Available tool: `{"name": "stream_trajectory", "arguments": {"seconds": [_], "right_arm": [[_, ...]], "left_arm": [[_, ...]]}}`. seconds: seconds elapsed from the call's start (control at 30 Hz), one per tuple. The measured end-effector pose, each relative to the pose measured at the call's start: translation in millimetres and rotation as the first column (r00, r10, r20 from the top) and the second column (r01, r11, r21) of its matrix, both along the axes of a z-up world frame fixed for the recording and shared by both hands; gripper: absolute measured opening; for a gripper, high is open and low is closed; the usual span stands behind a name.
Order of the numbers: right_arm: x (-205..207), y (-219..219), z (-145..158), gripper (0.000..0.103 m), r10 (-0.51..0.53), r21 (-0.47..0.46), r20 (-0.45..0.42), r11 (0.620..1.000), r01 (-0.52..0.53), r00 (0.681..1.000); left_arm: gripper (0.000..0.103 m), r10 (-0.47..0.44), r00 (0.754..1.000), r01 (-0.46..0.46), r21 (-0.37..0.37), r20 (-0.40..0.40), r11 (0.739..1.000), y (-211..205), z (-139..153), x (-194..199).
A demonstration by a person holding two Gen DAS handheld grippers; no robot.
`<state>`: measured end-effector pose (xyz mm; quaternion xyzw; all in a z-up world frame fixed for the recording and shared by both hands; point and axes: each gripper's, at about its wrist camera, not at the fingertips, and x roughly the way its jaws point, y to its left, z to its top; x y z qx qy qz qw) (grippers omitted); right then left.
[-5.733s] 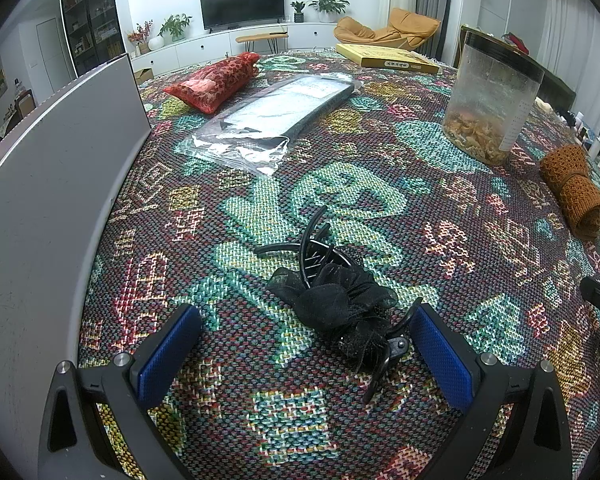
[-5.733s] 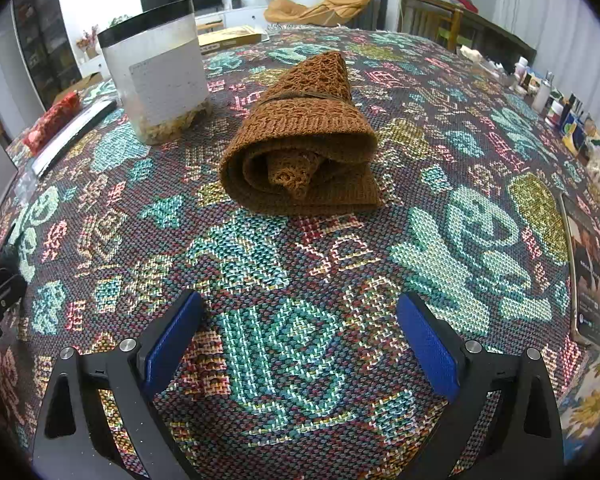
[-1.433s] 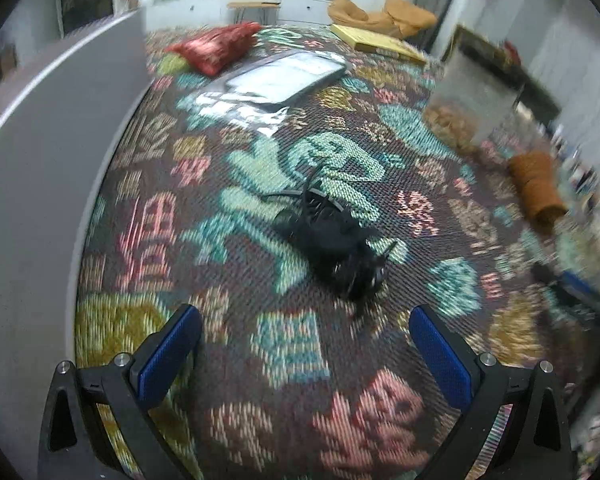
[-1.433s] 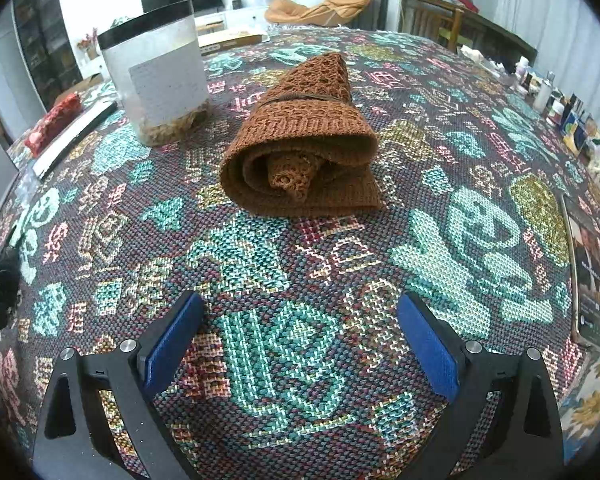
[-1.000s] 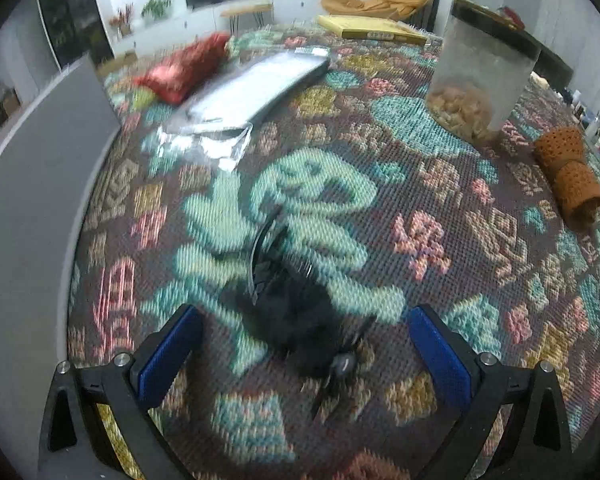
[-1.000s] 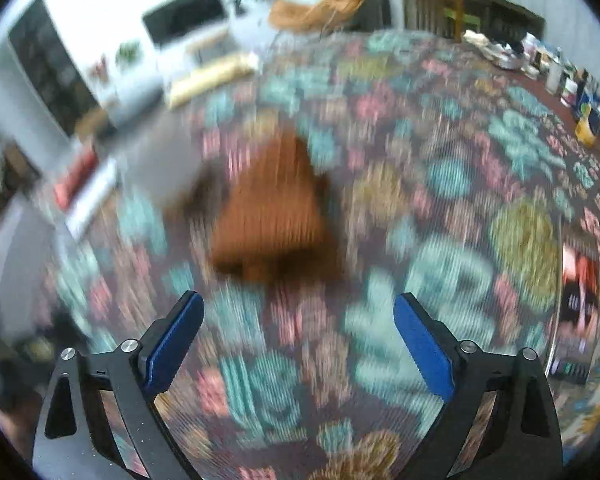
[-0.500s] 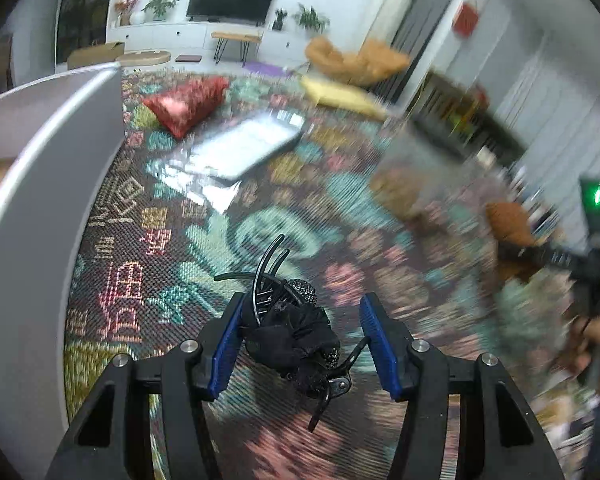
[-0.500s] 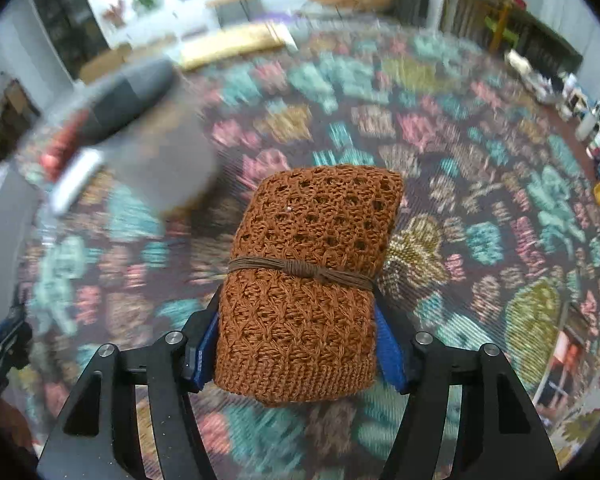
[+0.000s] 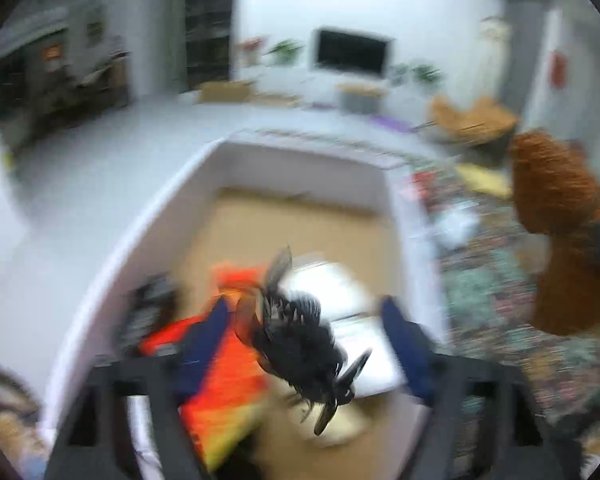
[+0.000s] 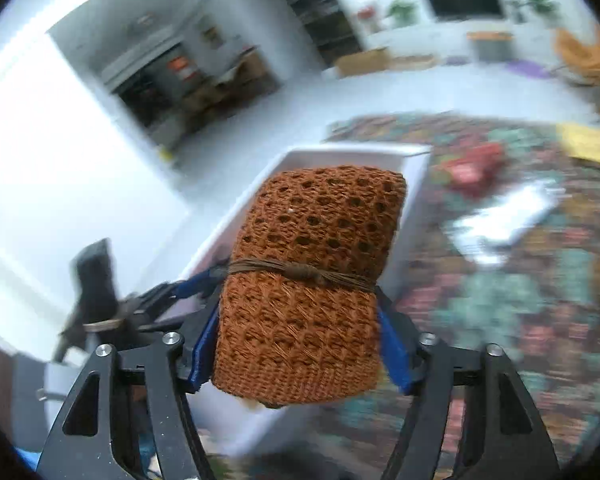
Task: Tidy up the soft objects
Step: 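Carry gloves and knit roll into the white box and open both tools, then return both tools over the red mesh bag and phone case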
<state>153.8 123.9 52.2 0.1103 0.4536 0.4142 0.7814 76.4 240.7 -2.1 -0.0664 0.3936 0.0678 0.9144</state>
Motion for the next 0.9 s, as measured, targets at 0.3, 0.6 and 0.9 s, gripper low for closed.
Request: {"name": "stream_trajectory", "arguments": {"seconds": [0.3, 0.6, 0.9], "right_arm": [[12, -54, -29, 0.081, -0.197, -0.137, 0.144, 0.967, 0.217, 0.970], [31, -218, -174, 0.081, -0.554, -0.523, 0.185, 0.644, 0.559, 0.812], [13, -243, -191, 0.084, -0.608, -0.506, 0.256, 0.578, 0.640, 0.752]], "left_arm": [[0.094, 0.143, 0.990, -0.141, -0.056, 0.023, 0.988, 34, -13, -16], [0.098, -0.254, 0.960, 0.269, -0.140, 0.115, 0.953, -116, 11, 8], [0.100, -0.425, 0.904, 0.421, -0.079, -0.040, 0.904, -254, -74, 53]]}}
